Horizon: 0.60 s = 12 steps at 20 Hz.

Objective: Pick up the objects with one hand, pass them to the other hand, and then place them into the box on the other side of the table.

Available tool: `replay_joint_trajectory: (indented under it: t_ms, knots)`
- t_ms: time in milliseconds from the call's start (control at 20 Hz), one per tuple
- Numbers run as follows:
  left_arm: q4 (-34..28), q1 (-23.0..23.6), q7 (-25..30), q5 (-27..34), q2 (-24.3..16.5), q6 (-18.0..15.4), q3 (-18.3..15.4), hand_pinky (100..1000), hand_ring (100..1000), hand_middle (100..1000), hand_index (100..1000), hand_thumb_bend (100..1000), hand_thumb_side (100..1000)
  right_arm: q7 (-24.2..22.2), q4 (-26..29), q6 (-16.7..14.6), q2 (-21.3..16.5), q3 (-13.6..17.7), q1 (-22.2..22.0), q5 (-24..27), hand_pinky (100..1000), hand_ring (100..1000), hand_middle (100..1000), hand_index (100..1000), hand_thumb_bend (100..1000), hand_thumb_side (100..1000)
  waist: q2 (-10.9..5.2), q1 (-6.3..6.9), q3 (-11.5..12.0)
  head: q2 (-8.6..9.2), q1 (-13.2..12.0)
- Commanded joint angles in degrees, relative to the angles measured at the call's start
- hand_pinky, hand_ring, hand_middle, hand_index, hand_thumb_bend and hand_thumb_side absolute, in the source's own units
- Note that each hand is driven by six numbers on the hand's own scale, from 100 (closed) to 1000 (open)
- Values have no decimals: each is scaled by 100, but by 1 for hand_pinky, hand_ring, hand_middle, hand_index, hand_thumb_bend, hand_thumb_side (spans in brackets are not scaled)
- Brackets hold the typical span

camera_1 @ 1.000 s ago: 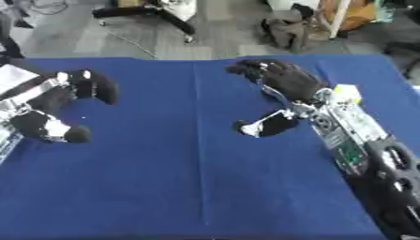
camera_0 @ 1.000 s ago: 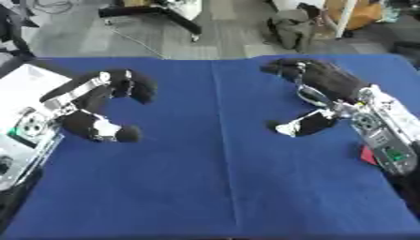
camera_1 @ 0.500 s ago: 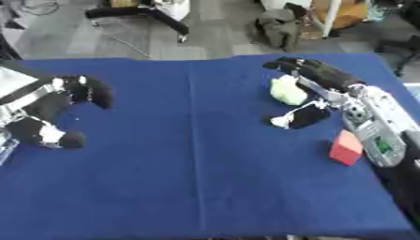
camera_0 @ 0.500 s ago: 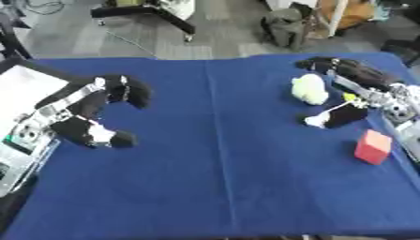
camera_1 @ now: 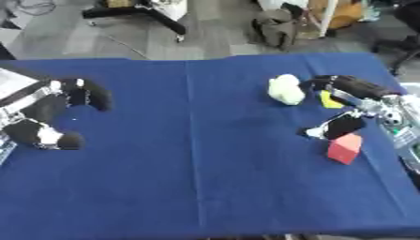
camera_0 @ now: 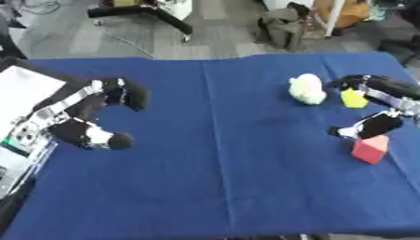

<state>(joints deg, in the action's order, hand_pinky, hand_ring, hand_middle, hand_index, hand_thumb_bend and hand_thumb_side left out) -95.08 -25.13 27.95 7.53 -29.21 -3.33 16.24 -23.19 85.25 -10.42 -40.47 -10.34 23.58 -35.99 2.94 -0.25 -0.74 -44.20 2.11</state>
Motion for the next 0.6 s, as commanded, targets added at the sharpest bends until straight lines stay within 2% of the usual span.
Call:
replay_joint_trajectory:
  t_ms: [50, 600]
  knots:
    - [-34, -43, 1, -17, -61, -8, -91, 727, 674, 650, 766, 800, 487, -53, -5, 18, -312, 173, -23, 28, 861, 859, 851, 925, 481, 436, -54, -14, -16, 8, -5]
    - [-7, -30, 11, -29, -65, -8, -98, 722, 669, 648, 766, 799, 488, -199, -360, 84, -464, 342, -323, -36, 860, 848, 835, 920, 476, 434, -64, -21, -33, 8, -26]
